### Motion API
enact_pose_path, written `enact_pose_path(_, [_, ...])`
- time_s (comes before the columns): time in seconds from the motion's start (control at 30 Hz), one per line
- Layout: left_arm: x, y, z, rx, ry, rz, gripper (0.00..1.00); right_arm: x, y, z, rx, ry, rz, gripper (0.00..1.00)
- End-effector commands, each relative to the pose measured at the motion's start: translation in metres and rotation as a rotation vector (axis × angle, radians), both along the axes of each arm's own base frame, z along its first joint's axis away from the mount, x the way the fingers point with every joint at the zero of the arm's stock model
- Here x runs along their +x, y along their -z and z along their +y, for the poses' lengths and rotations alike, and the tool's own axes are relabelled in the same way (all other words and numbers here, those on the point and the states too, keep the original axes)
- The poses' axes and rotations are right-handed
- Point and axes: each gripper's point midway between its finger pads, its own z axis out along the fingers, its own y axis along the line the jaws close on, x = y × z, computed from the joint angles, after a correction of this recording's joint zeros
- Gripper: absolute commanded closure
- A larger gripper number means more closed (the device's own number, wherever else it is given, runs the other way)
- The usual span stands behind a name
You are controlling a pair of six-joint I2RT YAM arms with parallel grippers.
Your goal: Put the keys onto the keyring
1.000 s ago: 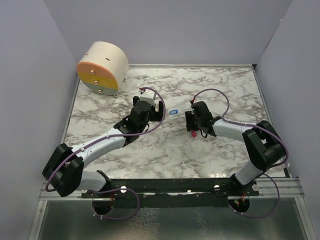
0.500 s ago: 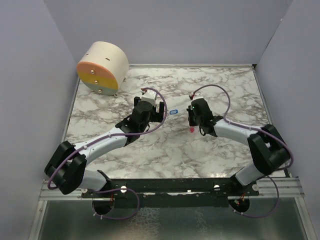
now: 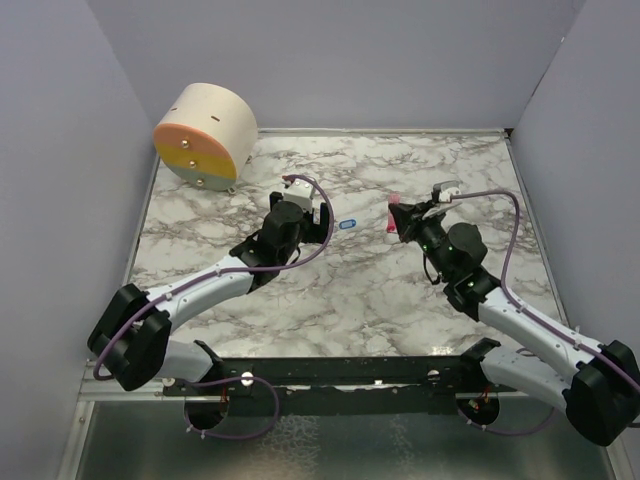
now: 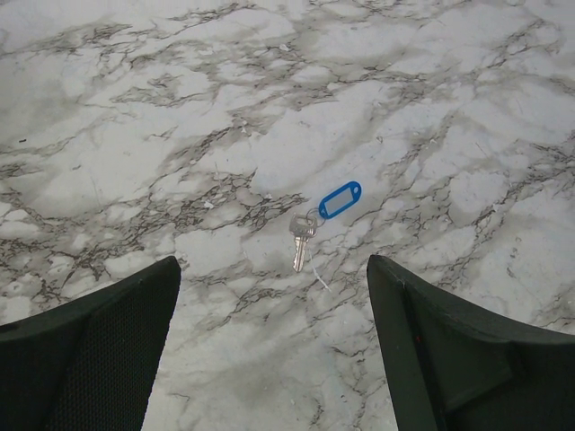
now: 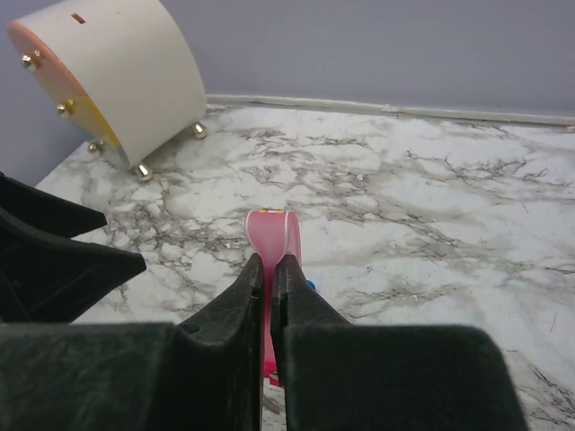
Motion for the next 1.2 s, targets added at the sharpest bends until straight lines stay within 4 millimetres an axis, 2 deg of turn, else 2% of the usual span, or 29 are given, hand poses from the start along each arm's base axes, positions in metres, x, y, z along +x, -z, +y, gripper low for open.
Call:
enact_pose_path(0.0, [-0.008, -0.025, -0.009, -0.071, 0.050, -0.051, 0.13, -0.005, -0.019, 0.002, 0.023, -0.025, -0.082, 0.99])
enact_pose_path(0.07, [-0.010, -0.030, -0.008, -0.087, 0.056, -0.059, 0.13, -0.004, -0.021, 0.001, 0.021, -0.018, -0.079, 0.99])
enact_pose_path(0.13, [-0.012, -0.033, -0.007, -0.096, 0.059, -0.066, 0.13, -0.013, -0.027, 0.004, 0.023, -0.057, -0.097, 0.99])
enact_pose_path(0.2, [-0.013, -0.035, -0.006, -0.100, 0.056, -0.073, 0.14, -0.012, -0.035, -0.004, 0.057, -0.017, -0.148, 0.99])
enact_pose_path(0.27, [-0.014, -0.037, -0.005, -0.106, 0.055, -0.078, 0.14, -0.007, -0.029, -0.002, 0.024, -0.012, -0.097, 0.99])
enact_pose_path(0.6, [-0.016, -0.036, -0.012, -0.118, 0.093, -0.086, 0.14, 0.000, -0.017, 0.006, 0.011, -0.025, -0.059, 0.99])
enact_pose_path(0.77, [-0.023, -0.041, -0.027, -0.157, 0.186, -0.109, 0.17, 0.002, -0.013, 0.008, 0.012, -0.032, -0.041, 0.99])
enact_pose_path(1.17, [-0.047, -0.041, -0.070, -0.193, 0.423, -0.133, 0.32, -0.001, -0.016, 0.014, 0.012, -0.064, -0.039, 0.99])
